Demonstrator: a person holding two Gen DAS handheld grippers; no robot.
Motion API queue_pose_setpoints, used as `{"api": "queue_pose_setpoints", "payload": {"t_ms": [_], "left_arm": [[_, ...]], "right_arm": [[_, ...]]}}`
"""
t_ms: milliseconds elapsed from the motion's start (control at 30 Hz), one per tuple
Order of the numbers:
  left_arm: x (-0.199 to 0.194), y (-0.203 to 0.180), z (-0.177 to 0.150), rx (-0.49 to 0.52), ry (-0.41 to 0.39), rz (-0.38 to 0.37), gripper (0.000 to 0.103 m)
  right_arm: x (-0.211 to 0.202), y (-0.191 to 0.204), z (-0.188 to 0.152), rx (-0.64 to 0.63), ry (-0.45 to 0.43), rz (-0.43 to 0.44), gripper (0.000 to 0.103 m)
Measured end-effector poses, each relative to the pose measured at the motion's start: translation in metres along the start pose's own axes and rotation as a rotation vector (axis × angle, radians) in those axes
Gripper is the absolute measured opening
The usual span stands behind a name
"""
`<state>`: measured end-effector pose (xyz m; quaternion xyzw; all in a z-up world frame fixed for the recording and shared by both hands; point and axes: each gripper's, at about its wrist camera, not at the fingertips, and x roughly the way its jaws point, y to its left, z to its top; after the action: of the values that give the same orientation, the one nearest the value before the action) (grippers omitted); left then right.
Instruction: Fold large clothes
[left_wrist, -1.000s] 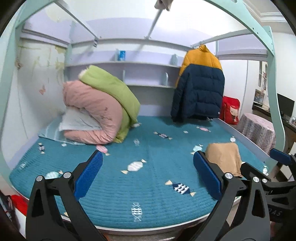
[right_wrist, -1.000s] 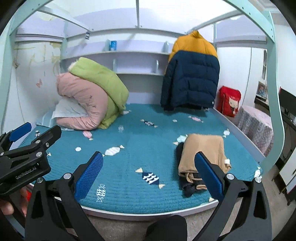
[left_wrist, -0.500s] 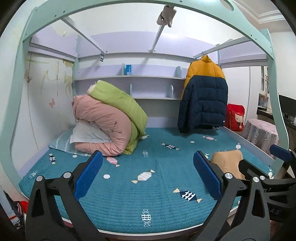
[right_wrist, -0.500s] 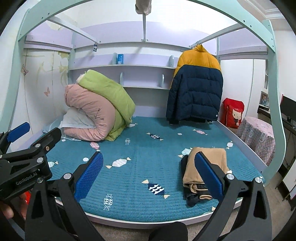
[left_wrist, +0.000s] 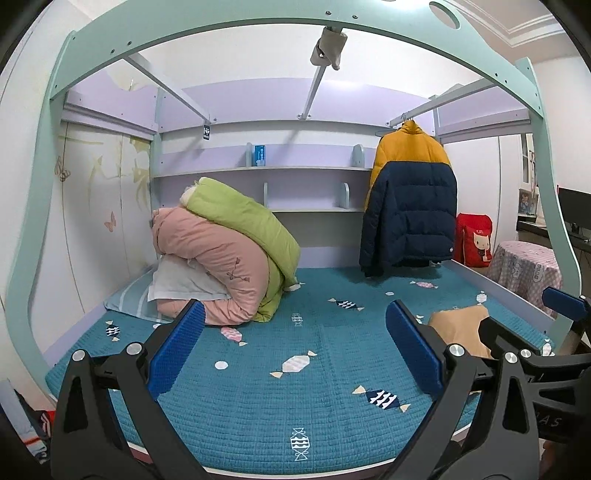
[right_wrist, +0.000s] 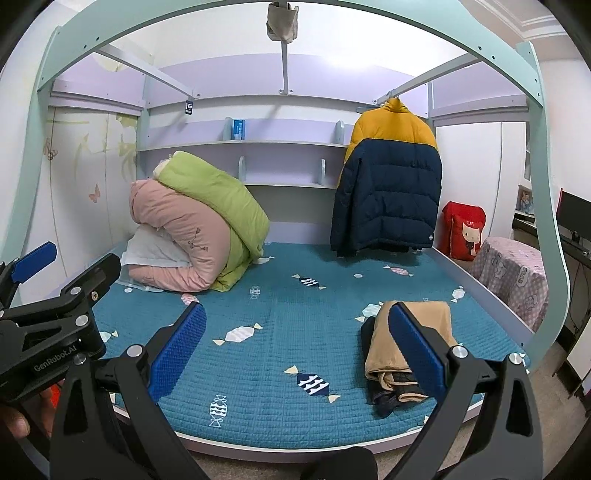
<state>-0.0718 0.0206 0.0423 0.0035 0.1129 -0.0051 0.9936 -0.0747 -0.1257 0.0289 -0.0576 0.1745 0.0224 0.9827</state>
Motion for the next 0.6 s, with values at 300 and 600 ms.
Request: {"api": "queue_pose_setpoints", "payload": {"t_ms": [300, 600], "left_arm": [[0.0012, -0.0012, -0.0017, 0.000, 0.005, -0.006, 0.098], [0.0015, -0.0032, -0.0036, 0.003, 0.007, -0.005, 0.098]], "right_arm": [[-0.0010, -0.0004, -0.0011, 0.002, 0.008, -0.004, 0.096], [-0.0032, 0.0030, -0.0007, 0.007, 0.016, -0.011, 0.096]]}}
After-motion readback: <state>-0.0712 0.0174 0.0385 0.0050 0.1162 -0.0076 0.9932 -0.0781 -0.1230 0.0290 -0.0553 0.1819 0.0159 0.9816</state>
